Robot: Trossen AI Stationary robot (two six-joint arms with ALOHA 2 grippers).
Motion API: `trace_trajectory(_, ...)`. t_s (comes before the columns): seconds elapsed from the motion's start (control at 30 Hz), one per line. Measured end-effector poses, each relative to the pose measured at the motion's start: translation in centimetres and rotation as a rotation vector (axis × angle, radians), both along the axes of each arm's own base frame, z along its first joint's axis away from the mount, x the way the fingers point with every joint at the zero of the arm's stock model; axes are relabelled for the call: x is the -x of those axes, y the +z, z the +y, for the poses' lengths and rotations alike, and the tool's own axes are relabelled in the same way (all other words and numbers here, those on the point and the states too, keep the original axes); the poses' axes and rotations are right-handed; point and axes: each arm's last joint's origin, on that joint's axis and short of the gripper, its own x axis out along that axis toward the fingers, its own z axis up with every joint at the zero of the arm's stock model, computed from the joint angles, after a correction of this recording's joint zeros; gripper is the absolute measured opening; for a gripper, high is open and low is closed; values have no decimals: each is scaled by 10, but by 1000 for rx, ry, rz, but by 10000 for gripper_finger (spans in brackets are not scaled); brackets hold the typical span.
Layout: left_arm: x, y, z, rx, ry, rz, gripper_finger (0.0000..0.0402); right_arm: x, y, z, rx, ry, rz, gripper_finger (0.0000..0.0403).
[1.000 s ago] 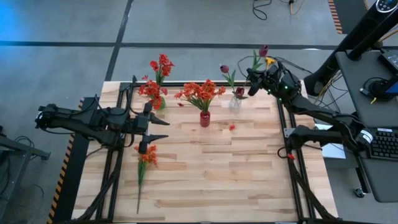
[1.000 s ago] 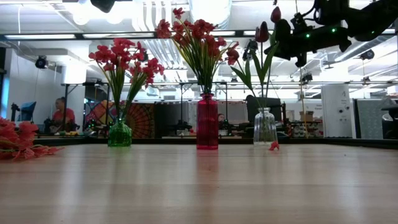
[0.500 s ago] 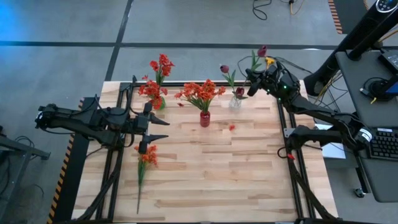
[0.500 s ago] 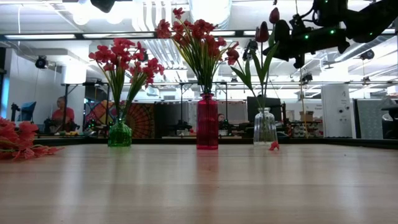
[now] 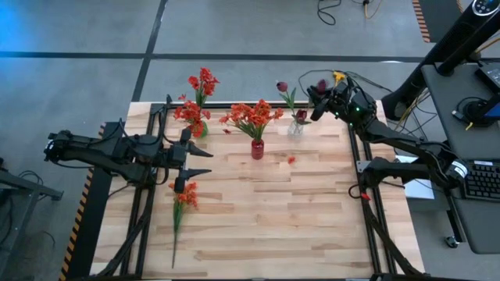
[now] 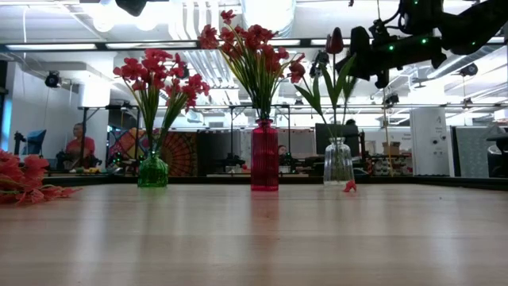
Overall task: Sort flowers into vase by color
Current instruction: Put the red flower into the transparent vase
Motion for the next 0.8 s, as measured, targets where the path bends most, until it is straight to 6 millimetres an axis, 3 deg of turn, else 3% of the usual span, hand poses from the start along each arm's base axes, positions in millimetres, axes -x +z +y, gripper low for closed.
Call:
trace_trajectory(0.4, -1, -4, 0, -1, 0, 11, 198, 2, 4, 2, -10, 5, -12, 165)
trace_trajectory(0.8, -1, -6, 2, 35, 89, -1, 198, 5, 10, 5, -124, 0, 158, 223)
